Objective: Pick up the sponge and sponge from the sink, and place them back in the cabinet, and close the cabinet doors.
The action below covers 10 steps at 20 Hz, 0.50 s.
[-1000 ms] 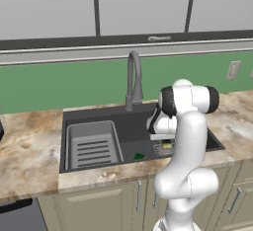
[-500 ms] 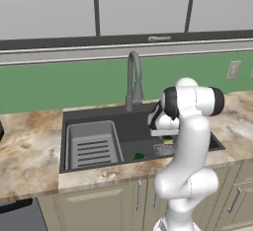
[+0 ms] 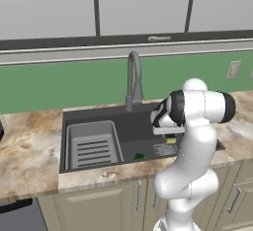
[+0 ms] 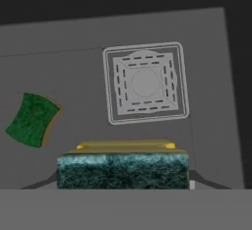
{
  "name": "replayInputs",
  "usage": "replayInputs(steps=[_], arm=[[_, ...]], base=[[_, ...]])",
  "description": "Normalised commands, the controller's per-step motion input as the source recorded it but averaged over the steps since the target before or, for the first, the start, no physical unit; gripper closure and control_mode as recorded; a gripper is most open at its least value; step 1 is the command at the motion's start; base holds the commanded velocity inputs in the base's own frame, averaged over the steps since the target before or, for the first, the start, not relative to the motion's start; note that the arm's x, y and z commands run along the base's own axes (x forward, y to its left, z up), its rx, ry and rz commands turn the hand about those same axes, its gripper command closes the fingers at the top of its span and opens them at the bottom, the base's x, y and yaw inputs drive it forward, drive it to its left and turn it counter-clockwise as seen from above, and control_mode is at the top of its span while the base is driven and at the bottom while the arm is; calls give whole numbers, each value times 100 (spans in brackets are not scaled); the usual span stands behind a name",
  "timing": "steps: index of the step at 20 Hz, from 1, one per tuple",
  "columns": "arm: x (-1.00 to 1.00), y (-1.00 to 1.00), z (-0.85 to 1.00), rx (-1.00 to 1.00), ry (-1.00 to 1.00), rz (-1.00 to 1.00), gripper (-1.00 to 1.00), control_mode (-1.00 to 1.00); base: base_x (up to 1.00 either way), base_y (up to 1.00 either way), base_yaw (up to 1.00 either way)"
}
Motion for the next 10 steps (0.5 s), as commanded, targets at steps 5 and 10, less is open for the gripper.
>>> replayInputs(steps=[5, 10], arm=[[-32, 0, 36, 0, 0, 1, 100, -100], [-28, 0, 46, 0, 0, 0, 100, -100]], base=[[0, 0, 0], [0, 0, 0]])
